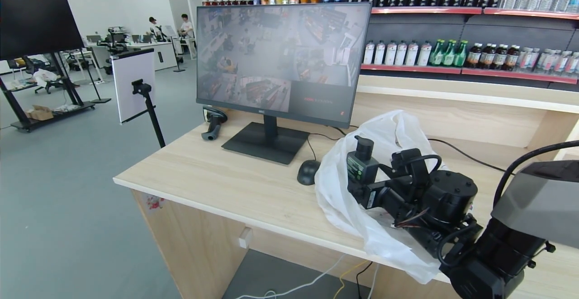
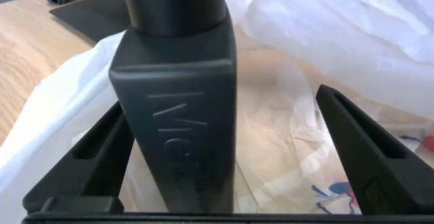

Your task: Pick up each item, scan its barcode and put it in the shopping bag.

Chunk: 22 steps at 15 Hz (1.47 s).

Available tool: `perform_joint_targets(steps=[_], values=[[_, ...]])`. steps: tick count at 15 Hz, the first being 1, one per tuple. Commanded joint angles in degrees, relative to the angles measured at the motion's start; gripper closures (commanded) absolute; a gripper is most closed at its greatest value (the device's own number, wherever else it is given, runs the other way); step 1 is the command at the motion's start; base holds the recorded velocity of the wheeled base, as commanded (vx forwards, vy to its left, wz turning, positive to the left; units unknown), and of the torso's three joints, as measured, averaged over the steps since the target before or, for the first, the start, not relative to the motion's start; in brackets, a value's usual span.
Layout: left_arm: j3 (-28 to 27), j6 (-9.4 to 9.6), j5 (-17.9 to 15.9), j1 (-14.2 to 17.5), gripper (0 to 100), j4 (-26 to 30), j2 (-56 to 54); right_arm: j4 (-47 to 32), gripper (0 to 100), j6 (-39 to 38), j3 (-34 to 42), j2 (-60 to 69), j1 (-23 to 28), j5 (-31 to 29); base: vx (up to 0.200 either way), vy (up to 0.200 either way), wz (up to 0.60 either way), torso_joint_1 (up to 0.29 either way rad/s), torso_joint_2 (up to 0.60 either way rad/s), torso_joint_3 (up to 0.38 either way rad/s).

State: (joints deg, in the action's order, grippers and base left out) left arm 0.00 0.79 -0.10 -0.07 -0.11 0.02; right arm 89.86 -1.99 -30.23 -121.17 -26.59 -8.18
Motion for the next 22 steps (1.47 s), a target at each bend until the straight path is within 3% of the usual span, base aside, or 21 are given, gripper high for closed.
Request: perform_joint_targets(steps=[1,12,19,22], values=[[0.00,0.00,0.01,0.07,0,0.02,-0.02,0.14,0,0.05,1.76,2.70,0.31,0.01,0.000,0.000,0.00,0.000,0.00,0.000],[0.00,0.17,0.01,-0.01,0,0.02,-0.02,0.14,0,0.84,7.03,11.84,-0.04,0.01,0.000,0.000,0.00,0.000,0.00,0.000],[0.00,0.00,0.01,-0.01,0,0.02,-0.02,0.14,0,0.93,7.64,14.83,0.04,0.01,-0.200,0.000,0.00,0.002,0.00,0.002],[0.00,0.09,0.01,-0.01,0,0.02,-0.02,0.14,0,0.84,5.62,15.27,0.66,0.01,0.000,0.000,0.00,0.000,0.00,0.000]])
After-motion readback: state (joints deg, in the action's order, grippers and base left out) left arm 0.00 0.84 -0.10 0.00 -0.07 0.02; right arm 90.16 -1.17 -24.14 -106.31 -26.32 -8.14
